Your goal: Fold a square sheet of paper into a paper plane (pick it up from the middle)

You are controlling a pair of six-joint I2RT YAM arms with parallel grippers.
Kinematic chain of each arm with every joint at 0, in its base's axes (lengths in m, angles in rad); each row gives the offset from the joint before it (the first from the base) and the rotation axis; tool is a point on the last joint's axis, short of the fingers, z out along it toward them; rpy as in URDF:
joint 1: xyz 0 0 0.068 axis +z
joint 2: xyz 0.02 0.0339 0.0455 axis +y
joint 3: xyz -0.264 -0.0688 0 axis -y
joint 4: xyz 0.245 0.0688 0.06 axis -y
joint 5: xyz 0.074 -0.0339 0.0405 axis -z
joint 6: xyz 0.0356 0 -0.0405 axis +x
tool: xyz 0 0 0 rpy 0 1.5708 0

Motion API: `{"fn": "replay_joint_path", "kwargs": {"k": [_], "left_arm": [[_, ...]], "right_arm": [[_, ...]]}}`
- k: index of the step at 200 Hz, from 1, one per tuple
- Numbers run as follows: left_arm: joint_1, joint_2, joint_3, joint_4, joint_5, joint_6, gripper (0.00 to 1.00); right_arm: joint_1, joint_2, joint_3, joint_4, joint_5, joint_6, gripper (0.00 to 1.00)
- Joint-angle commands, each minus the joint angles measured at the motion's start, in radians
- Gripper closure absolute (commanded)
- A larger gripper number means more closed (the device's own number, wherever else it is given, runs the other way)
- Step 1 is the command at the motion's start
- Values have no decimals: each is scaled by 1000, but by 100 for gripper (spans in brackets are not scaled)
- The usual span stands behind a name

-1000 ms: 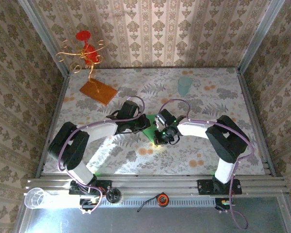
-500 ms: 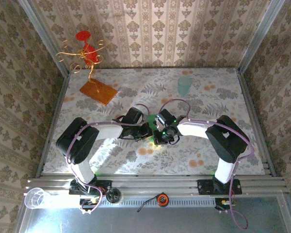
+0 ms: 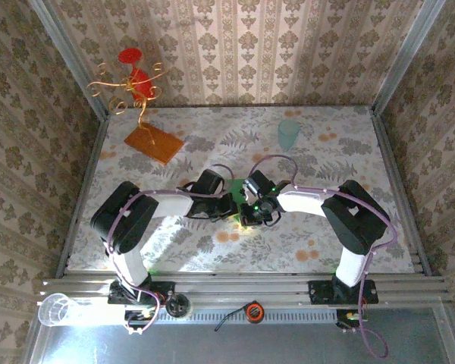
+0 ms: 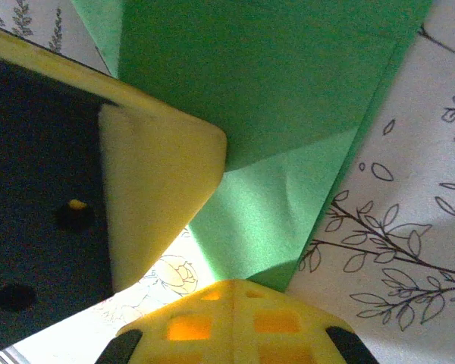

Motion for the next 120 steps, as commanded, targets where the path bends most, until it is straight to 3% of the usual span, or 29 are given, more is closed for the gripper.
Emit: {"fn": "replay_joint_path", "kwargs": {"k": [1, 120], "left_arm": [[9, 23, -22, 18, -9, 24, 99], [146, 21, -45, 53, -40, 219, 98]], "right_arm": [[-3, 43, -34, -89, 78, 5, 100], [-11, 45, -70, -171, 156, -22, 100]]}}
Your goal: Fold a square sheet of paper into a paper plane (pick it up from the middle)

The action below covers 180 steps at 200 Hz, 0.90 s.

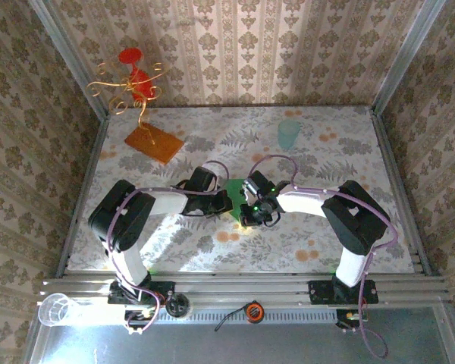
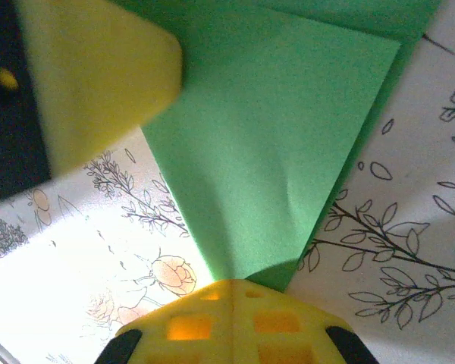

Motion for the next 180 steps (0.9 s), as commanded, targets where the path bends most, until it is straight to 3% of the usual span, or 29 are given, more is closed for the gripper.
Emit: {"fn": "replay_joint_path", "kwargs": {"k": [1, 54, 96, 147, 180], "left_arm": [[57, 21, -26, 24, -66, 97, 98], [158, 17, -43, 49, -44, 155, 99], [187, -7, 6, -45, -53, 207, 100], [187, -141, 18, -109, -86, 168, 99], [187, -263, -26, -145, -127, 114, 86]], "right_arm": [[-11, 46, -68, -160, 135, -18, 100], [-29, 34, -67, -157, 129, -30, 100], [-32, 20, -35, -113, 62, -22, 100], [-28, -87, -17, 64, -42, 114, 97], [-28, -156, -67, 197, -58, 209, 79]]}}
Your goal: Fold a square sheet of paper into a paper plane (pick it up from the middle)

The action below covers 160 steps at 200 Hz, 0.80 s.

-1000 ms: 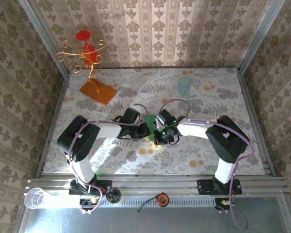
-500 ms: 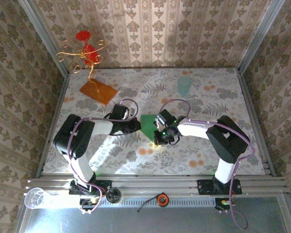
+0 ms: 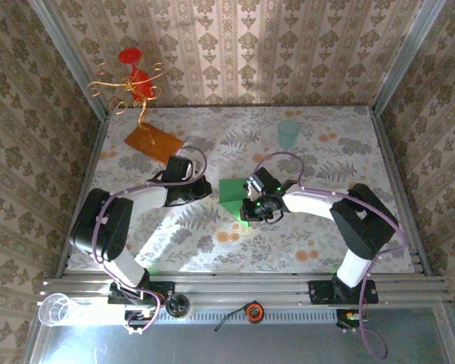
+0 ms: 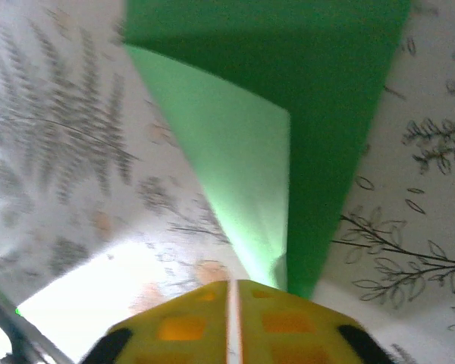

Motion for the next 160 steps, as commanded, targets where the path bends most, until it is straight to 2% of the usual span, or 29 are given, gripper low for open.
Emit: {"fn": "replay_joint_path", "kwargs": {"k": [1, 46, 76, 86, 125, 160], "left_arm": [[3, -95, -28, -50, -51, -41, 86], [-2, -211, -101, -46, -47, -107, 57], [-12, -252, -144, -27, -48, -133, 46], [-48, -264, -157, -22, -50, -137, 44], [-56, -271, -170, -31, -46, -136, 33], [-56, -276, -175, -28, -51, -112, 13]], "right_arm": [[-6, -66, -36, 116, -26, 98, 79], [-2, -37, -38, 168, -14, 164, 81], [-2, -7, -27, 165, 48, 165, 81], [-4, 5, -23, 163, 68, 162, 80], [-8, 52, -22, 174, 88, 172, 79], [-9, 71, -45, 190, 106, 204, 79]]}}
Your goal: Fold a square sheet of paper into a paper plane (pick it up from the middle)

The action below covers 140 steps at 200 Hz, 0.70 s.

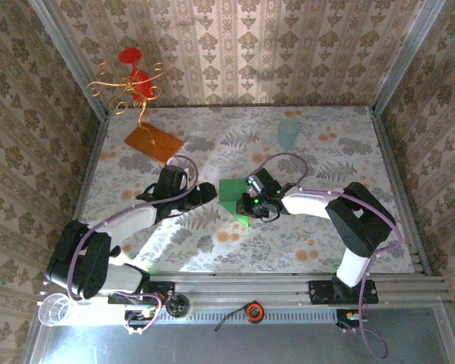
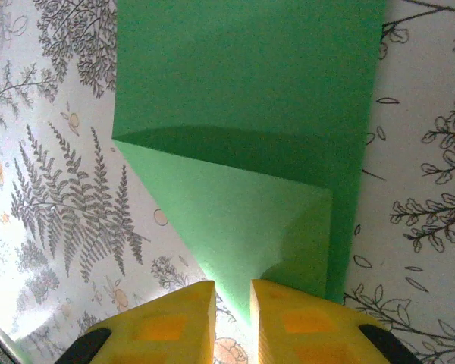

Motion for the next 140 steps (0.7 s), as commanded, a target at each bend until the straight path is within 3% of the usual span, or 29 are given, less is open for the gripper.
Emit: {"fn": "replay_joint_path", "kwargs": {"k": [1, 30, 68, 109, 140], "left_arm": [[-1, -21, -15, -4, -4, 15, 13], [1, -25, -14, -3, -14, 28, 3], [3, -14, 8, -40, -17, 54, 2], [2, 22, 22, -41, 25, 53, 4], [-3, 74, 35, -22, 73, 17, 13]], "right_arm": [[-6, 18, -16, 18, 40, 34, 79], [-8, 17, -18, -19, 63, 45, 78], [-8, 22, -21, -55, 62, 57, 78], [-9, 35, -21, -47, 66, 70, 78], [-9, 40, -49, -18, 68, 84, 78]]}}
